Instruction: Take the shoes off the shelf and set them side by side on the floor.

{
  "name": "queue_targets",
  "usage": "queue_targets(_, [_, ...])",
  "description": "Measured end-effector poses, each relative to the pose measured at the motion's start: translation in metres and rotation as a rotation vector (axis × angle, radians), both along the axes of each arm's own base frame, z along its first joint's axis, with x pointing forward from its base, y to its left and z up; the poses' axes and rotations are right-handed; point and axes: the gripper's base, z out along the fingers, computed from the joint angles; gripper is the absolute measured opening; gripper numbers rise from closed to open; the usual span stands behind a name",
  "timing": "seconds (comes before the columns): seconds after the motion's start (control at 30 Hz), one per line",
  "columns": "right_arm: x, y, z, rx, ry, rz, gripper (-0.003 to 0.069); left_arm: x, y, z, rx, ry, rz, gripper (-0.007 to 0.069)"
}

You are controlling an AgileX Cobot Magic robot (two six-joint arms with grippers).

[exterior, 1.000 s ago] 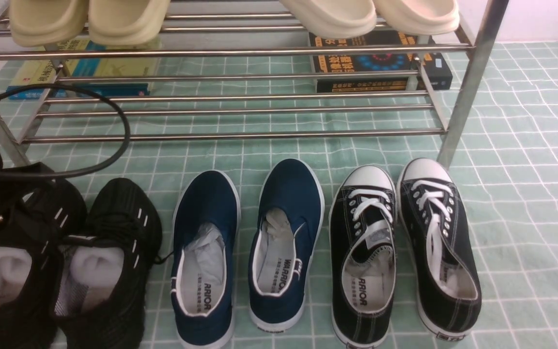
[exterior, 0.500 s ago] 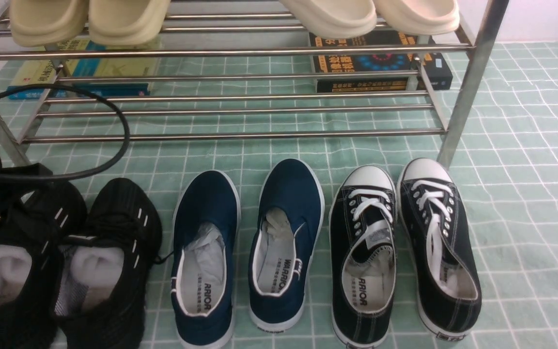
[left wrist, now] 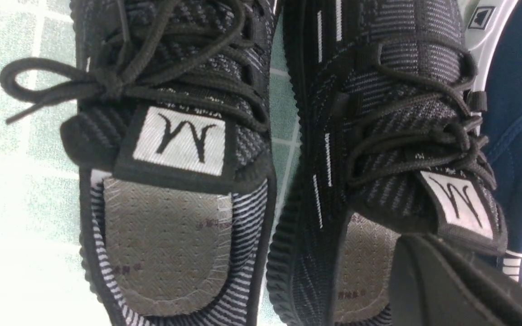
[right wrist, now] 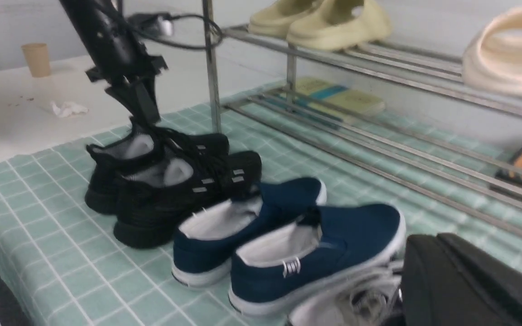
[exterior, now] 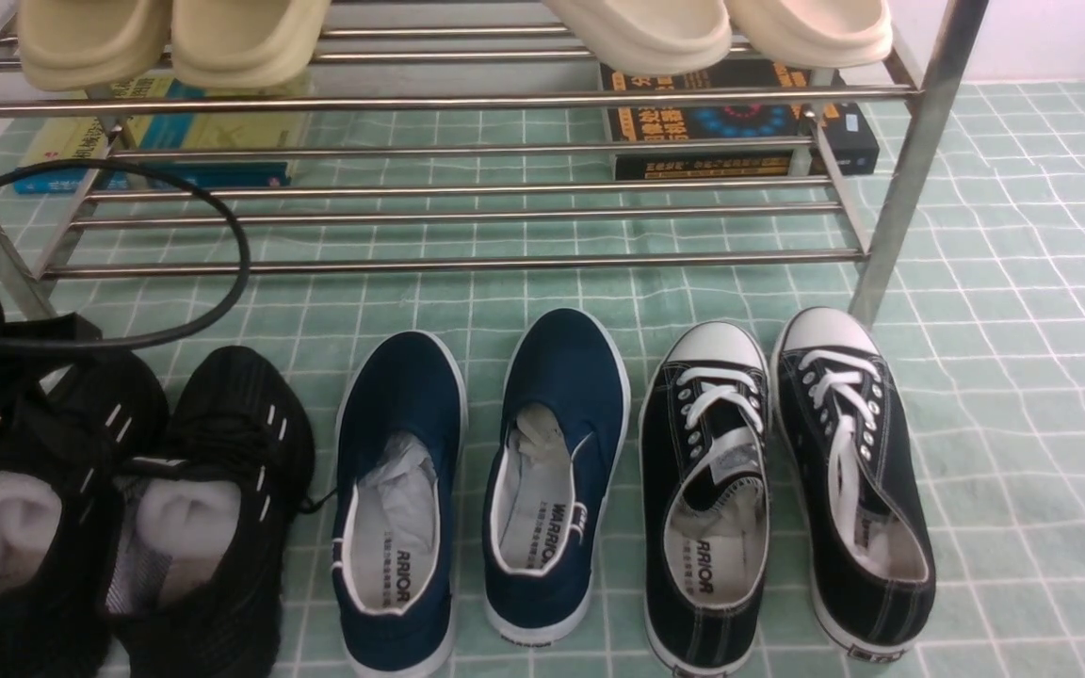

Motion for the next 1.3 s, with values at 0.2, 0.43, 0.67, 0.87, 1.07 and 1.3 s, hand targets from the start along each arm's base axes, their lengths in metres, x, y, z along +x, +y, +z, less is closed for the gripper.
queue_targets(0.2, [0.011, -0.006, -0.048, -0.041, 0.125, -0.236, 0.0006, -0.001, 0.001, -0.001, 0.020, 0.013, -0.008, 0.0017])
queue_targets(0.43, [0.013, -0.027, -0.113, -0.063, 0.214, -0.589, 0.0016, -0.002, 0.005, -0.002, 0.064, 0.024, -0.019, 0.0019])
queue_targets(0.67, [0.011, -0.038, -0.142, -0.047, 0.229, -0.777, 0.0020, -0.004, 0.006, -0.002, 0.082, 0.039, -0.027, 0.0019])
queue_targets(0.87, [0.012, -0.038, -0.142, 0.011, 0.234, -0.817, 0.0022, -0.009, 0.006, -0.001, 0.086, 0.074, -0.040, 0.0022])
queue_targets(1.07, [0.012, -0.038, -0.142, 0.015, 0.237, -0.816, 0.0029, -0.026, 0.002, 0.019, 0.092, 0.007, -0.040, 0.0027])
queue_targets(1.3, [0.012, -0.038, -0.142, 0.015, 0.237, -0.816, 0.0039, -0.070, -0.010, 0.053, 0.092, -0.067, -0.074, 0.0017])
